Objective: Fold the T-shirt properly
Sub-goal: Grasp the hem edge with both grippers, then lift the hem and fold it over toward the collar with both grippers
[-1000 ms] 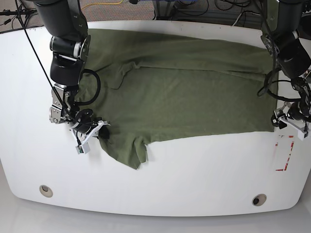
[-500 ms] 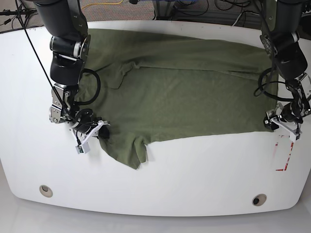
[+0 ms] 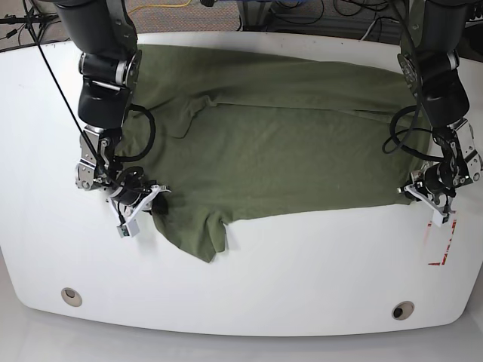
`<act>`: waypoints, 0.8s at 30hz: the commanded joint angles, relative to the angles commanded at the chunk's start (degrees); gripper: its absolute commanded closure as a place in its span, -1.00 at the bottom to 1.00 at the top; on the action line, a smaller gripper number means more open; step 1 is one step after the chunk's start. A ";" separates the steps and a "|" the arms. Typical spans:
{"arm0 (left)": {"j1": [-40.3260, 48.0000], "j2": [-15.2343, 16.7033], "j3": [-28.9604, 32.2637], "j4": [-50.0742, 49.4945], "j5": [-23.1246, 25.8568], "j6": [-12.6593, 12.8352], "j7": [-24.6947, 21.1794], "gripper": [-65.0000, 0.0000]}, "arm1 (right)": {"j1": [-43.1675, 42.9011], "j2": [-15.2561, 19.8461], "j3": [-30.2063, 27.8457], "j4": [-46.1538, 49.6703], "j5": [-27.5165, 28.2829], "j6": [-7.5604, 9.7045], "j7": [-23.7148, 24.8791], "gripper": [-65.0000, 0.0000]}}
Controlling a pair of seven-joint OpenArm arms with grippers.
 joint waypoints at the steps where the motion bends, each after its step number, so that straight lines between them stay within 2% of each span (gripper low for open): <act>1: 0.00 0.00 0.00 1.49 0.00 0.00 0.18 0.88 | -0.26 0.00 0.00 1.41 0.00 0.00 -1.23 0.94; 4: 0.00 0.00 0.00 5.63 0.00 -0.35 1.85 1.00 | -1.05 0.44 0.00 5.63 0.00 0.00 -3.69 1.00; 9: 0.00 0.00 0.00 11.34 0.00 -5.36 4.92 1.00 | -3.43 1.76 0.18 14.86 0.35 0.00 -9.23 1.00; 17: 0.79 0.00 -0.18 17.76 0.09 -6.07 8.88 1.00 | -9.05 2.02 0.26 30.42 0.26 0.00 -17.93 1.00; 20: 2.11 0.00 -0.26 19.60 -0.09 -6.24 9.05 1.00 | -11.78 2.02 0.26 35.96 0.44 0.00 -19.96 1.00; 24: 4.22 0.00 -0.26 22.42 -0.09 -9.14 9.14 1.00 | -15.38 1.58 0.35 43.52 0.44 0.00 -23.91 1.00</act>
